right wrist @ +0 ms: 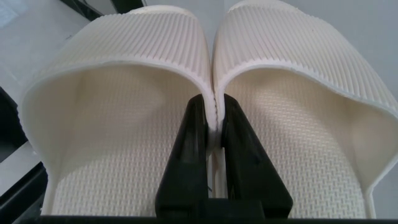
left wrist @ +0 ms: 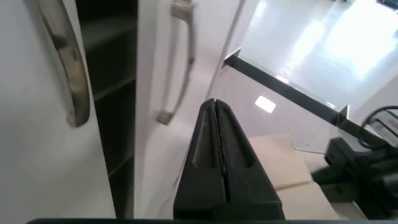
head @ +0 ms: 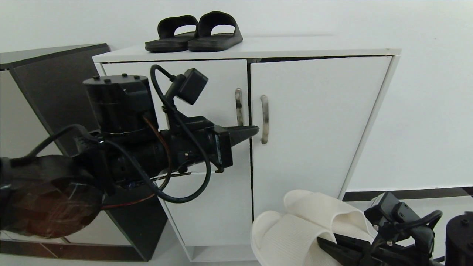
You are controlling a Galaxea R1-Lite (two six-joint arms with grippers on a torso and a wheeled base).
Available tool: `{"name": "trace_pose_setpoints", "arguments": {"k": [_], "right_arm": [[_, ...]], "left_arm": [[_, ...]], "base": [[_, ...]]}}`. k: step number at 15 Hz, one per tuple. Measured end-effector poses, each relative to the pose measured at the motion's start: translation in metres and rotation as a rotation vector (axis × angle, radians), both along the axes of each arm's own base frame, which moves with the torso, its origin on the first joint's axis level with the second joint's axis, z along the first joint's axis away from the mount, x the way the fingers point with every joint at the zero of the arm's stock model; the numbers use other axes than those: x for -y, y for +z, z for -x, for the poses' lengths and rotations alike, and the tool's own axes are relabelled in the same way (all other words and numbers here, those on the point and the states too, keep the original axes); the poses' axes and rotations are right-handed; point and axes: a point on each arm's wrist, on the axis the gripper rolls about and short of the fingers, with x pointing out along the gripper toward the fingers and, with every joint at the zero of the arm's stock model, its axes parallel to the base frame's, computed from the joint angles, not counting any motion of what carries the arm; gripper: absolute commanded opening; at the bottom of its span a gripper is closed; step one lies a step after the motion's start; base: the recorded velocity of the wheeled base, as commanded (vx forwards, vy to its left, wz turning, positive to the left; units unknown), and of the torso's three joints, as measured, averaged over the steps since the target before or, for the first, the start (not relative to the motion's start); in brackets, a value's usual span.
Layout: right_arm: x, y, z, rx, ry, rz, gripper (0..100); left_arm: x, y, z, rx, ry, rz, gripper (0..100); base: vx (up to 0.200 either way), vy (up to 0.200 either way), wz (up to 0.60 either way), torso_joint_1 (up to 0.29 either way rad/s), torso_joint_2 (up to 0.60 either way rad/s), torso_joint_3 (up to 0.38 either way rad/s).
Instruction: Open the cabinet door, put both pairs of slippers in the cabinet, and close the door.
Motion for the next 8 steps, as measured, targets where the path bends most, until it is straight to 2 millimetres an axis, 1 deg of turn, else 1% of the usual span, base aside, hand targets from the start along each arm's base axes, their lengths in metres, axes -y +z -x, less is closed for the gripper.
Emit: {"name": "trace_pose_setpoints", "arguments": {"k": [1, 3, 5, 8], "right_arm": [[0.0, 0.0, 0.0, -0.001, 0.0, 0.001, 0], [0.0, -0.001, 0.001, 0.003, 0.005, 0.007, 0], [0.0, -0.001, 0.001, 0.007, 0.008, 0.011, 0], [0.0, 0.0, 0.002, 0.009, 0.01, 0.011, 0]], "left_arm": [[-0.006, 0.003, 0.005, 0.007, 0.008, 0.008, 0], [-0.017, 0.013, 0.004, 0.032, 0.039, 0.028, 0], [-0.021, 0.023, -0.003, 0.061, 0.066, 0.046, 0], [-0.021, 0.033, -0.018, 0.086, 0.094, 0.063, 0]], "base": [[0.0, 0.0, 0.0, 0.0, 0.0, 0.0], [0.0, 0.0, 0.0, 0.0, 0.0, 0.0], [0.0, 0.0, 0.0, 0.0, 0.0, 0.0], [0.0, 0.0, 0.0, 0.0, 0.0, 0.0]]}}
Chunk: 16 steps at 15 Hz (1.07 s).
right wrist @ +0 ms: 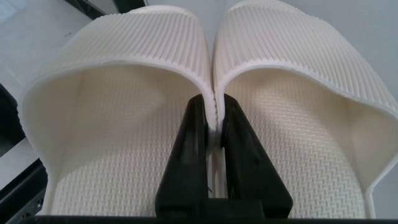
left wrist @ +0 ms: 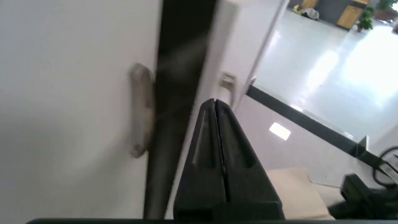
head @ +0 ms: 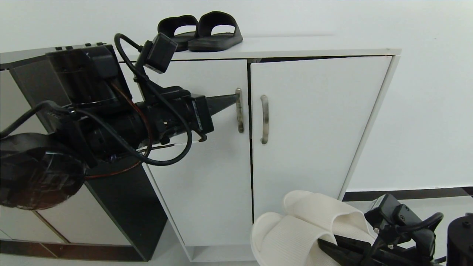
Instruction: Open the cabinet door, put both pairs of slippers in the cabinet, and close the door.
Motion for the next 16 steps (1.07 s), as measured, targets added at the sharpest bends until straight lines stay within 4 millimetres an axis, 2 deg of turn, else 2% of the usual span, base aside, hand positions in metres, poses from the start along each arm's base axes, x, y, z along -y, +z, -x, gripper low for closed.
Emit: {"name": "trace_pose_setpoints", "arguments": {"k": [2, 4, 7, 11, 16], "right_arm": [[0.0, 0.0, 0.0, -0.001, 0.0, 0.0, 0], [0.0, 0.0, 0.0, 0.0, 0.0, 0.0, 0], [0.0, 0.0, 0.0, 0.0, 0.0, 0.0, 0], [0.0, 0.0, 0.0, 0.0, 0.0, 0.0, 0], [-0.003, 0.0, 0.003, -0.003, 0.012, -0.005, 0]], "left_arm": [[0.003, 0.002, -0.01, -0.003, 0.007, -0.002, 0], [0.006, -0.001, -0.016, -0.078, 0.008, -0.042, 0], [0.011, 0.007, -0.024, -0.057, 0.005, -0.031, 0], [0.018, 0.007, -0.036, -0.054, 0.004, -0.029, 0], [0.028, 0.004, -0.037, -0.052, -0.021, -0.033, 0]], "base": [[0.0, 0.0, 0.0, 0.0, 0.0, 0.0], [0.0, 0.0, 0.0, 0.0, 0.0, 0.0], [0.0, 0.0, 0.0, 0.0, 0.0, 0.0], [0.0, 0.0, 0.0, 0.0, 0.0, 0.0], [0.0, 0.0, 0.0, 0.0, 0.0, 0.0]]}}
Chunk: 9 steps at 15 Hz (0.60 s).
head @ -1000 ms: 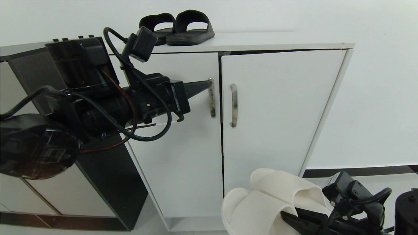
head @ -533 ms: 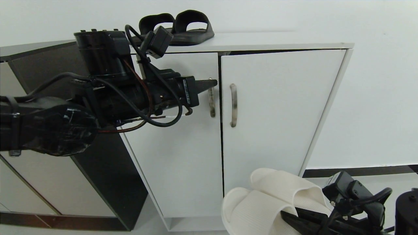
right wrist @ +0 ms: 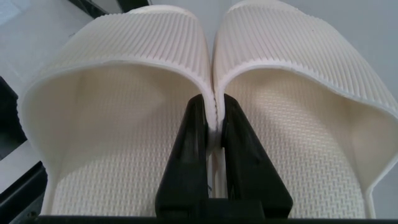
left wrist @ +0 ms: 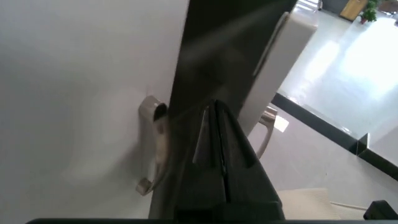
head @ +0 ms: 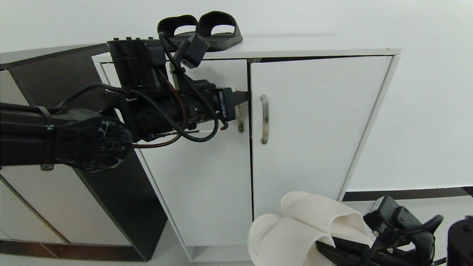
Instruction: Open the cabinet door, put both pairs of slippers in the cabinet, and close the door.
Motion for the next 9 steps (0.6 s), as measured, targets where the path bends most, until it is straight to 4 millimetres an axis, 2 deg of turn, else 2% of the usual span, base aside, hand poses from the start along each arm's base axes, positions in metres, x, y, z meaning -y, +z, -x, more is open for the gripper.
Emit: {"name": "trace_pose_setpoints", "arguments": {"k": [3, 5, 9], "right_arm": [[-0.001, -0.002, 0.002, -0.009, 0.008, 0.016, 0], [0.0, -0.007, 0.011, -0.034, 0.018, 0.084, 0], [0.0, -0.003, 0.018, -0.026, 0.034, 0.067, 0]], "left_arm": [[0.005, -0.001, 0.003, 0.01, -0.016, -0.001, 0], [0.014, -0.007, 0.011, 0.04, -0.02, -0.018, 0], [0.056, -0.018, 0.048, 0.076, -0.102, -0.026, 0]], "base": [[-0.2, 0.0, 0.0, 0.004, 0.01, 0.002], [-0.2, 0.0, 0.0, -0.002, 0.0, 0.0], [-0.2, 0.0, 0.0, -0.001, 0.0, 0.001]]}}
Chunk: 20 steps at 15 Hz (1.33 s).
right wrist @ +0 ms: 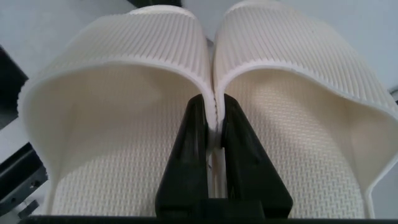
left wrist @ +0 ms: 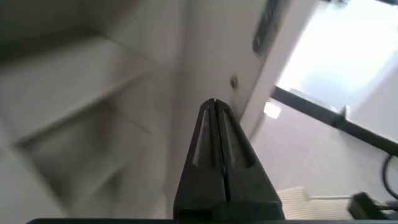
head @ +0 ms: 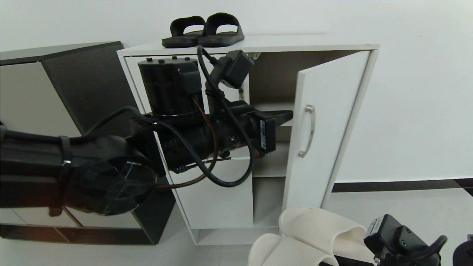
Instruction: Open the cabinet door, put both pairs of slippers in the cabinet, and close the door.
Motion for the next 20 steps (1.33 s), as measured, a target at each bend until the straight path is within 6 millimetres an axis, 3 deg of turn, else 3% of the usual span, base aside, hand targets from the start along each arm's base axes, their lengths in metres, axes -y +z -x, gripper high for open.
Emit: {"name": "trace_pose_setpoints", "arguments": {"k": [3, 6, 9, 11, 13, 17, 20], "right_arm": [[0.0, 0.002, -0.001, -0.002, -0.019, -0.016, 0], [-0.011, 0.008, -0.01, -0.009, -0.144, -0.068, 0], [-0.025, 0.005, -0.031, 0.042, -0.356, -0.026, 0], [-0.034, 0.003, -0.056, 0.078, -0.538, -0.03, 0], [-0.036, -0.001, -0.075, 0.086, -0.619, -0.049, 0], [-0.019, -0.016, -0.084, 0.07, -0.685, 0.006, 0], [-0.014, -0.017, -0.083, 0.072, -0.694, 0.003, 0]], "left_arm": [[-0.006, 0.002, -0.001, 0.028, 0.081, 0.03, 0], [-0.041, 0.016, -0.004, 0.068, 0.25, 0.081, 0], [-0.086, 0.033, 0.018, 0.075, 0.432, 0.094, 0], [-0.118, 0.035, 0.052, 0.019, 0.567, 0.047, 0], [-0.152, 0.02, 0.094, -0.07, 0.728, -0.031, 0], [-0.22, -0.04, 0.173, -0.132, 1.091, -0.096, 0], [-0.242, -0.089, 0.229, -0.098, 1.364, -0.065, 0]], "base": [[0.0, 0.0, 0.0, 0.0, 0.0, 0.0], [0.0, 0.0, 0.0, 0.0, 0.0, 0.0], [0.0, 0.0, 0.0, 0.0, 0.0, 0.0], [0.0, 0.0, 0.0, 0.0, 0.0, 0.0], [0.0, 0.0, 0.0, 0.0, 0.0, 0.0], [0.0, 0.0, 0.0, 0.0, 0.0, 0.0], [0.0, 0.0, 0.0, 0.0, 0.0, 0.0]]}}
